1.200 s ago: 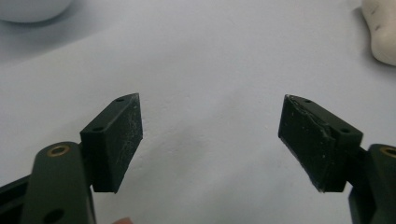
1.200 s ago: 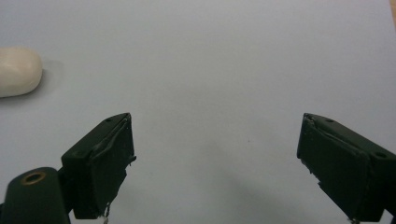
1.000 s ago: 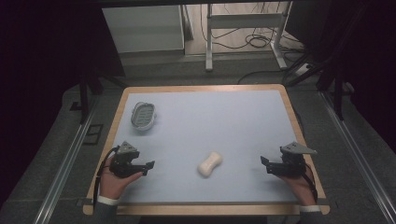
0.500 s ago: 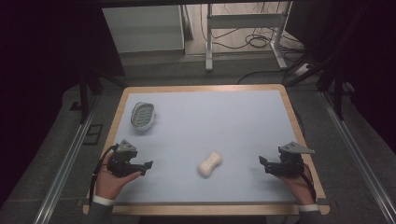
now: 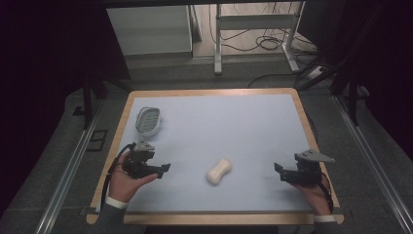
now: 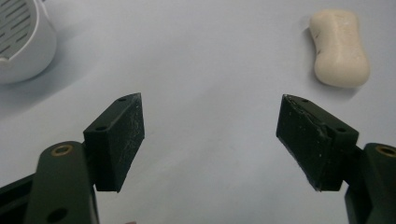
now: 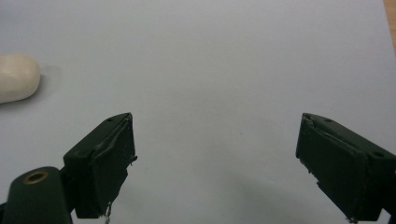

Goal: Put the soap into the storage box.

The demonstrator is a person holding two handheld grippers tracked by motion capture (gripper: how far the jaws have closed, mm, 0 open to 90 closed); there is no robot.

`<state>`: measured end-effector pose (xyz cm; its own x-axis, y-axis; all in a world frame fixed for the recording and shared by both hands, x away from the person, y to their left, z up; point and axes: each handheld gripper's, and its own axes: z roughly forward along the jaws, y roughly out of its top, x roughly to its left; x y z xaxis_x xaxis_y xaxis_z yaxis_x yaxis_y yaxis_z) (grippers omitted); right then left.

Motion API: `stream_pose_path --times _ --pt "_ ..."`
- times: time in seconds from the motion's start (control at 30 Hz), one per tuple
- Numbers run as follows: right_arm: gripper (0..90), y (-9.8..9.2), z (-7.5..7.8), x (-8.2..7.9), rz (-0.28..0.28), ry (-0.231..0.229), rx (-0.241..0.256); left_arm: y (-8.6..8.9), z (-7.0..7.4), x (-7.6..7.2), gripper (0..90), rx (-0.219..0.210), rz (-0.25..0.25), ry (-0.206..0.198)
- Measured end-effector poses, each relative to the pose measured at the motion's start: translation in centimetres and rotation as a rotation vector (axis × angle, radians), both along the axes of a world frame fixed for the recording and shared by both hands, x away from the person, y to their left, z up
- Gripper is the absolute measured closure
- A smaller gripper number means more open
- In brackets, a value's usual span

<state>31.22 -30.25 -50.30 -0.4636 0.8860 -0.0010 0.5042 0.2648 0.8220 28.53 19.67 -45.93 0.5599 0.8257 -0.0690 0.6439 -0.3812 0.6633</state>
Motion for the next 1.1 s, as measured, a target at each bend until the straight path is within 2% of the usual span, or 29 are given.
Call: stream_pose_path --times 0.27,0.7,1.1 --pt "11.6 -0.5 0.1 0.0 -0.018 0.003 0.006 -1.6 0.8 0.6 22.9 0.006 -0.023 -0.004" --pt "11.7 -0.4 0.2 0.0 -0.01 0.003 0.009 -4.0 1.4 0.8 22.7 0.037 -0.077 -0.013" --pt "11.7 -0.6 0.0 0.0 -0.015 0.008 0.003 -7.3 1.3 1.7 22.5 0.041 -0.136 0.009"
